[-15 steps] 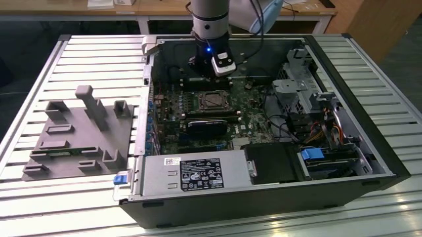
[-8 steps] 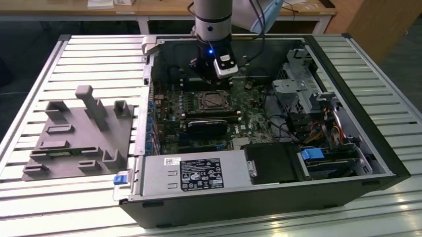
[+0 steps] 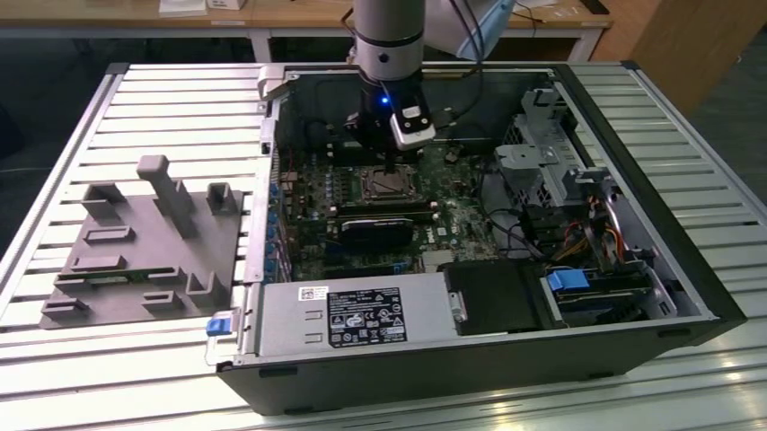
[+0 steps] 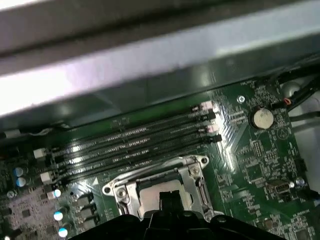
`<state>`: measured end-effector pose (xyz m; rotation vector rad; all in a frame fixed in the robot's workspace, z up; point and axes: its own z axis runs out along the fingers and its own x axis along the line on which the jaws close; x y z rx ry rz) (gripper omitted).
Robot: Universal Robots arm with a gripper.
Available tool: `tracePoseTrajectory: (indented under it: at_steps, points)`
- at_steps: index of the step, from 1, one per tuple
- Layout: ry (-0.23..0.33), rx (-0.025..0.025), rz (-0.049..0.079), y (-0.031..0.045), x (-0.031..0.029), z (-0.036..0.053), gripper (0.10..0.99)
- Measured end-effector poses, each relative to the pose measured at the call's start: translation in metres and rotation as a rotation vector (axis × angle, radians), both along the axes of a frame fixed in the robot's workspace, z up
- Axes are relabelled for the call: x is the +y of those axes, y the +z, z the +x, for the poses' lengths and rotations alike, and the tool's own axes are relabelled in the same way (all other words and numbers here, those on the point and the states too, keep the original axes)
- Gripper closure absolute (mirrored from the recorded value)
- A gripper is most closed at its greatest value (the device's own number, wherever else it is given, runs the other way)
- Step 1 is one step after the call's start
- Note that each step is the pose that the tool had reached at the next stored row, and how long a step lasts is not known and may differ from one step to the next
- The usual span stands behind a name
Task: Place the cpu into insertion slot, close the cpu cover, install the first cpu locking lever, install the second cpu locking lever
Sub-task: 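Install the first cpu locking lever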
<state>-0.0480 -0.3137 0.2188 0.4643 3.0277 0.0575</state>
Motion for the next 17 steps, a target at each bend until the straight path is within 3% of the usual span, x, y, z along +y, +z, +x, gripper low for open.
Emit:
tracePoseTrajectory:
  at_steps: [8, 11, 17]
  points:
    - [0.000, -0.0001, -0.020, -0.0004, -0.0104, 0.0000, 0.984]
    - [0.000, 0.0000, -0.030, -0.0004, -0.0113, 0.0000, 0.984]
    - [0.000, -0.0002, -0.031, 0.0012, -0.0113, 0.0000, 0.984]
